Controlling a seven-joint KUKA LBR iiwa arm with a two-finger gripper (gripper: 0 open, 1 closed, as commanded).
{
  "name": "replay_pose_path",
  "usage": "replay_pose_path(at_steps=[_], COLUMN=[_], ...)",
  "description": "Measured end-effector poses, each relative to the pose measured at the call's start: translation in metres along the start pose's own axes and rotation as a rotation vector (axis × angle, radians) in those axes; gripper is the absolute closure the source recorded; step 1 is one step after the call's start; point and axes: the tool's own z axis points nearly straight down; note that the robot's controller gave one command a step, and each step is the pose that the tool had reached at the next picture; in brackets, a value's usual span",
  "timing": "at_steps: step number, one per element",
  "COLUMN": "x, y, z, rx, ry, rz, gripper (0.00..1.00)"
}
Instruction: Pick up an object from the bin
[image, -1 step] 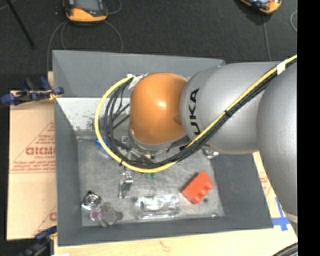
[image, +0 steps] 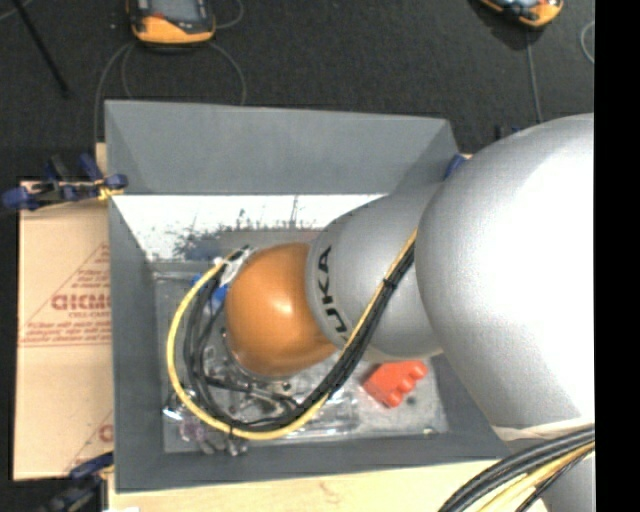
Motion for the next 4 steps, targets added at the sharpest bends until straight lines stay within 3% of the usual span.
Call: replay_pose_path(at_steps=[1,2,3,4], x=[-0.027,0.002,0.026,0.068], y=[0.012,-0.069,-0.146,-0.177], z=[0.013,0.005,-0.08,0.003], rx=[-0.004,-0.004,0.003,-0.002], ry=[0.013,0.018,0.011,0.016], rz=[-0.353,-0.284,-0.118,-0.082], gripper=[0.0,0.0,0.0,0.0])
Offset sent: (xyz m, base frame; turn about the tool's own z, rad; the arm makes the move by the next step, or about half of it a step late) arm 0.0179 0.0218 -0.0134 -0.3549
